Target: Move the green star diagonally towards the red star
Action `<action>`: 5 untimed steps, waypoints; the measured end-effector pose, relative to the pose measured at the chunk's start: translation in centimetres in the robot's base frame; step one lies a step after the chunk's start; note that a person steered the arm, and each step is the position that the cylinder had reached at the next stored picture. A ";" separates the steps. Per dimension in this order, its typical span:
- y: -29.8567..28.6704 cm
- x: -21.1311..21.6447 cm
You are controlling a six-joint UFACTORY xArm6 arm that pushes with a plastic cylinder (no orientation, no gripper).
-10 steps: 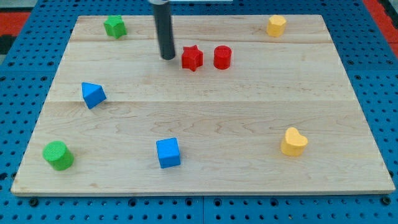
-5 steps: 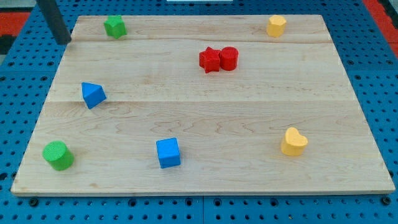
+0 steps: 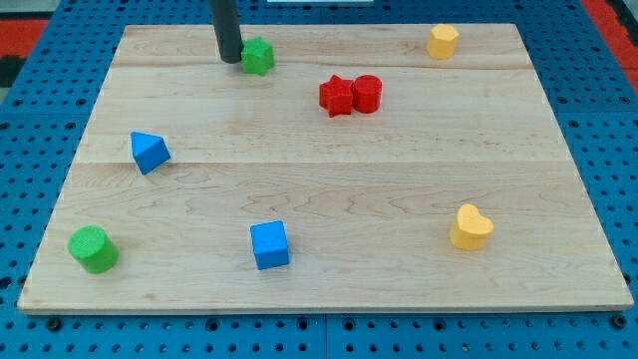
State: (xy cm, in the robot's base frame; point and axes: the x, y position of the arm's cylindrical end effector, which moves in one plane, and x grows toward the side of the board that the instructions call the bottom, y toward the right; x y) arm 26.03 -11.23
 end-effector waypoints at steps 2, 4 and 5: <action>-0.3 -2.2; 2.9 -0.6; 3.0 3.7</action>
